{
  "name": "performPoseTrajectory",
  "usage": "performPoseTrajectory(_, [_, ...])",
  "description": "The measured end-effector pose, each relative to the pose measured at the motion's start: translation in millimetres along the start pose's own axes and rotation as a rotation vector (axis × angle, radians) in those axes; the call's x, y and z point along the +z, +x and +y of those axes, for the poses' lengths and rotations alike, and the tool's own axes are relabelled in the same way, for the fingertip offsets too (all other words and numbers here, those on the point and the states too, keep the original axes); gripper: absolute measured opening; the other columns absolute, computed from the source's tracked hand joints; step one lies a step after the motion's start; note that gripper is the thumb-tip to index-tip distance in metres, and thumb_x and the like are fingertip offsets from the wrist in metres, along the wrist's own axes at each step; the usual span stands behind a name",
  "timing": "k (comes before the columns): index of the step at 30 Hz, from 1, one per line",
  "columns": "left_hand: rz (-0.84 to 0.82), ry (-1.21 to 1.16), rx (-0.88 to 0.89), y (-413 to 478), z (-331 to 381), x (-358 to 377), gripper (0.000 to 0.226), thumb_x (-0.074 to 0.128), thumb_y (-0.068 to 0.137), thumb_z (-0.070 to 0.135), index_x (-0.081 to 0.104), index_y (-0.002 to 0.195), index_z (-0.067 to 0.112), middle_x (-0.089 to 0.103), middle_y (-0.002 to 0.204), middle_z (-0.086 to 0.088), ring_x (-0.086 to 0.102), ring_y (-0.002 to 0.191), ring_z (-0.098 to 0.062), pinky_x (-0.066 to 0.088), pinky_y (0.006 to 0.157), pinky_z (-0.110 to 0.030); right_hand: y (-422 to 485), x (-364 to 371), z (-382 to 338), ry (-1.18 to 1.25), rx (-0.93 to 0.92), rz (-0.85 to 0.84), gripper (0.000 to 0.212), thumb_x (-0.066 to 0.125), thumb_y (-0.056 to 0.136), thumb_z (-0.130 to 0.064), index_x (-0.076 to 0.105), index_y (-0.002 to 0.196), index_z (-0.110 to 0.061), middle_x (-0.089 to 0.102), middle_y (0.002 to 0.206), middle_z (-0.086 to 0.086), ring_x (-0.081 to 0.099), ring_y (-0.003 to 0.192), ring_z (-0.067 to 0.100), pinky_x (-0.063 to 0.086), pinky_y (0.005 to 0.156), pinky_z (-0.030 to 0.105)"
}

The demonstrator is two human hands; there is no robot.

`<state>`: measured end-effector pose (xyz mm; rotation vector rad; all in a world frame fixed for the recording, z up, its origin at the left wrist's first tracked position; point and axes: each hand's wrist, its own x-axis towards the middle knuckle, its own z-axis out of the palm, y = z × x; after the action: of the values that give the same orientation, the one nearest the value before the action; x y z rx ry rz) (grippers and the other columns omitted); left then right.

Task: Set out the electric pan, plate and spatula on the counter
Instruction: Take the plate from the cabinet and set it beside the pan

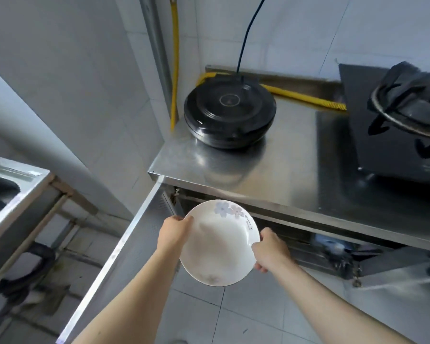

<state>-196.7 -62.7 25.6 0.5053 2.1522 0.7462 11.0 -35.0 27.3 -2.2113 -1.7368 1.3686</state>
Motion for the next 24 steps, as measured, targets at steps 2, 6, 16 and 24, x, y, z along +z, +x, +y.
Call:
performPoseTrajectory(2, [-0.013,-0.003,0.005,-14,16,-14,0.015,0.058,0.072,0.031,0.06,0.071,0.017,0.062,0.068,-0.002,0.06,0.066,-0.022,0.046,0.06,-0.028,-13,-16,-11,0.002,-0.022,0.002,0.018,0.035,0.076,-0.006,0.045,0.089,-0.013,0.066,0.085,0.009,0.061,0.048,0.021,0.041,0.039,0.02])
performPoseTrajectory(6, [-0.017,0.005,0.067,-42,56,-31,0.02,0.056,0.064,0.034,0.058,0.069,0.015,0.059,0.065,-0.002,0.058,0.064,-0.026,0.045,0.061,-0.03,-35,-51,-29,0.031,-0.079,0.023,0.026,0.035,0.074,-0.008,0.048,0.095,-0.015,0.065,0.08,0.006,0.059,0.044,0.019,0.042,0.04,0.021])
performPoseTrajectory(16, [-0.051,-0.004,0.21,-81,141,24,0.012,0.059,0.077,0.022,0.06,0.08,0.011,0.062,0.08,-0.008,0.057,0.075,-0.027,0.044,0.067,-0.03,-33,-141,-35,0.049,-0.137,0.187,0.04,0.043,0.078,-0.011,0.042,0.117,-0.021,0.059,0.099,0.0,0.062,0.087,0.026,0.059,0.075,0.043])
performPoseTrajectory(24, [-0.229,-0.089,0.223,-62,168,78,0.05,0.053,0.078,0.001,0.052,0.127,0.014,0.059,0.099,-0.002,0.056,0.092,-0.025,0.057,0.075,-0.041,9,-161,-15,0.273,-0.065,0.318,0.061,0.043,0.082,-0.003,0.04,0.136,-0.03,0.058,0.105,0.001,0.051,0.089,0.024,0.045,0.062,0.028])
